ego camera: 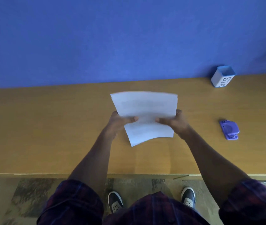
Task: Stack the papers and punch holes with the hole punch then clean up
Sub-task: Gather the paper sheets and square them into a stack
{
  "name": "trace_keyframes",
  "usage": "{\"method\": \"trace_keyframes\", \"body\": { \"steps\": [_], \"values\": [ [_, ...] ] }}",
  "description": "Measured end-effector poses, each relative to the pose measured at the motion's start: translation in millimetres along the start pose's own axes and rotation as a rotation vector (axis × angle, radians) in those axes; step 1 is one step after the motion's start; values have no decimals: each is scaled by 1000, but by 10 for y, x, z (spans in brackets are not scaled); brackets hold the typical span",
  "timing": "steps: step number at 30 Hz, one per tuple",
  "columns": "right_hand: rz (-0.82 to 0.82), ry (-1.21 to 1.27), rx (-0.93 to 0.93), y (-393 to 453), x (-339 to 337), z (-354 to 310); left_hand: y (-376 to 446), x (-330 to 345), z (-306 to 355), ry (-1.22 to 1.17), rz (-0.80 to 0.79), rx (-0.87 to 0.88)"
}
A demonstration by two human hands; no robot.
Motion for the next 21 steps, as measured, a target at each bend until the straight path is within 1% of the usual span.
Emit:
{"method": "trace_keyframes", "body": {
  "steps": [2, 5, 7, 10, 12, 14, 16, 21],
  "values": [
    [0, 6, -14, -71, 34, 75, -43, 60, -149, 50, 0, -45],
    [42, -23, -87, -67, 42, -27, -46, 27, -142, 63, 84, -74],
    [99, 27, -137, -42, -2, -149, -12, 11, -23, 49, 87, -46],
    [111, 50, -189, -39, -21, -251, 20, -2, 98, 16, 46, 19],
    [117, 26, -133, -82, -26, -109, -2, -6, -19, 17, 59, -11],
    [133, -11, -44, -132, -19, 70, -30, 22, -194, 81, 79, -84],
    [156, -16, -8, -105, -39, 103, -1, 35, -212, 133, 94, -98],
    [184, -32, -244, 65, -127, -570, 163, -19, 353, 106, 58, 24]
  ]
}}
Point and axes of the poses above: each hand's wrist, its own y-axis towards the middle knuckle, its own x-axis out of the palm, z = x × y, the point moved 9 cm from there along y, towards the middle knuckle, and after that the axes turned 12 degrees about -z, right-handed, at the moved point
